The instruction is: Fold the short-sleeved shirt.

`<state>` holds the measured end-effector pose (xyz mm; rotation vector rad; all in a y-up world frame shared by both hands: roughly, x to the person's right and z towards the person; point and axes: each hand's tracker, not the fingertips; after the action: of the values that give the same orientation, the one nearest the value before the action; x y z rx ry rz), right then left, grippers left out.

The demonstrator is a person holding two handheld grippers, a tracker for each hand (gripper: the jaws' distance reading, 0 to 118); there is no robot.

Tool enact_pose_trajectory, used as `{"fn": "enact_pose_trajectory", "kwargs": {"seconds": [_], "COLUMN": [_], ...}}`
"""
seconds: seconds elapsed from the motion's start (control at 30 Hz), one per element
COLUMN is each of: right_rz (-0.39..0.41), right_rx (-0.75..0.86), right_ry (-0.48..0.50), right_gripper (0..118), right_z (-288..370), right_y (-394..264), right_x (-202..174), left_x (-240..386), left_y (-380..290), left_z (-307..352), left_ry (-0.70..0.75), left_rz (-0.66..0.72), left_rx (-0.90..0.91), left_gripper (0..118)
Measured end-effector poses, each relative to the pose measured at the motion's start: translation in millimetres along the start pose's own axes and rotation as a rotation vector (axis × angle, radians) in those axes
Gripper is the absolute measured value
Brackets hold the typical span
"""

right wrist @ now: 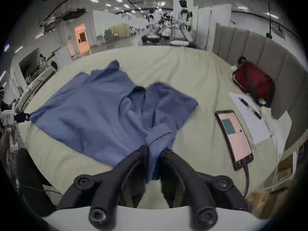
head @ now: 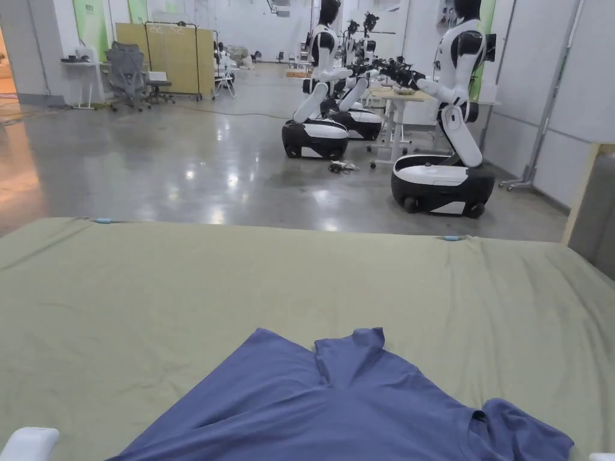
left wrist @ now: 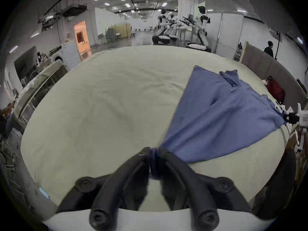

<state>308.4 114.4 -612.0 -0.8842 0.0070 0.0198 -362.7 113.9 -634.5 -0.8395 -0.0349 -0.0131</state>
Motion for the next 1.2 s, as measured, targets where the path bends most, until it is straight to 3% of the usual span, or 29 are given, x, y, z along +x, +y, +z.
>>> {"fn": "enact_pose_trajectory", "kwargs": {"seconds": [0.03, 0.07, 0.17, 0.3, 0.4, 0.43, 0.47, 0.5, 0.53, 0.57, 0.63, 0.83, 0.87, 0.9, 0.93, 0.97, 1.0, 1.03, 1.07, 1.1, 1.2], "right_rz": [0.027, 0.082, 0.145, 0.090, 0.067, 0.079, 0.082, 0.080, 0.080, 0.090, 0.127, 0.148, 0.149, 0.151, 0.154, 0.154, 0.155, 0.155, 0.152, 0.148, 0.147], "right_rx": [0.009, 0.057, 0.269, 0.590, 0.783, 0.792, 0.756, 0.736, 0.707, 0.690, 0.679, 0.625, 0.612, 0.596, 0.581, 0.571, 0.556, 0.540, 0.530, 0.519, 0.487], "right_ry": [-0.014, -0.053, -0.064, 0.030, 0.002, -0.012, -0.005, 0.007, 0.023, 0.021, 0.041, 0.084, 0.089, 0.097, 0.105, 0.105, 0.108, 0.114, 0.118, 0.121, 0.124], "right_gripper": [70, 85, 88, 88, 88, 87, 79, 58, 18, 10, 10, 10, 10, 10, 10, 10, 10, 10, 10, 10, 10], "right_z": [6, 19, 70, 113, 119, 116, 113, 109, 107, 102, 98, 81, 77, 72, 68, 63, 58, 53, 50, 46, 36], "right_y": [1, 5, 25, 52, 56, 56, 57, 59, 60, 60, 56, 49, 49, 49, 49, 50, 51, 52, 54, 55, 56], "right_x": [-1, -8, -41, -103, -147, -157, -165, -172, -176, -182, -188, -198, -199, -200, -202, -203, -205, -207, -209, -211, -215], "left_x": [2, 6, 43, 100, 126, 130, 126, 125, 124, 115, 90, -9, -16, -30, -39, -47, -46, -53, -54, -48, -33], "left_y": [4, 11, 30, 56, 64, 65, 63, 63, 62, 60, 54, 29, 21, 13, 6, 0, -5, -10, -13, -11, -3], "left_z": [9, 22, 82, 124, 124, 122, 112, 109, 107, 102, 99, 83, 84, 80, 75, 69, 59, 53, 42, 33, 8], "left_ry": [0.039, 0.079, 0.150, 0.049, 0.005, 0.006, 0.005, 0.018, 0.037, 0.064, 0.034, 0.151, 0.133, 0.120, 0.111, 0.098, 0.093, 0.092, 0.078, 0.074, 0.046], "left_rz": [-0.042, -0.073, -0.173, -0.108, -0.085, -0.088, -0.090, -0.105, -0.117, -0.124, -0.076, 0.056, 0.076, 0.101, 0.118, 0.131, 0.139, 0.227, 0.152, 0.163, 0.150], "left_rx": [0.011, 0.041, 0.339, 0.579, 0.647, 0.636, 0.631, 0.612, 0.593, 0.563, 0.551, 0.366, 0.326, 0.313, 0.289, 0.251, 0.181, 0.235, 0.222, 0.142, 0.123], "left_gripper": [96, 116, 117, 117, 117, 112, 99, 68, 15, 4, 4, 4, 10, 34, 95, 118, 116, 117, 117, 117, 115]}}
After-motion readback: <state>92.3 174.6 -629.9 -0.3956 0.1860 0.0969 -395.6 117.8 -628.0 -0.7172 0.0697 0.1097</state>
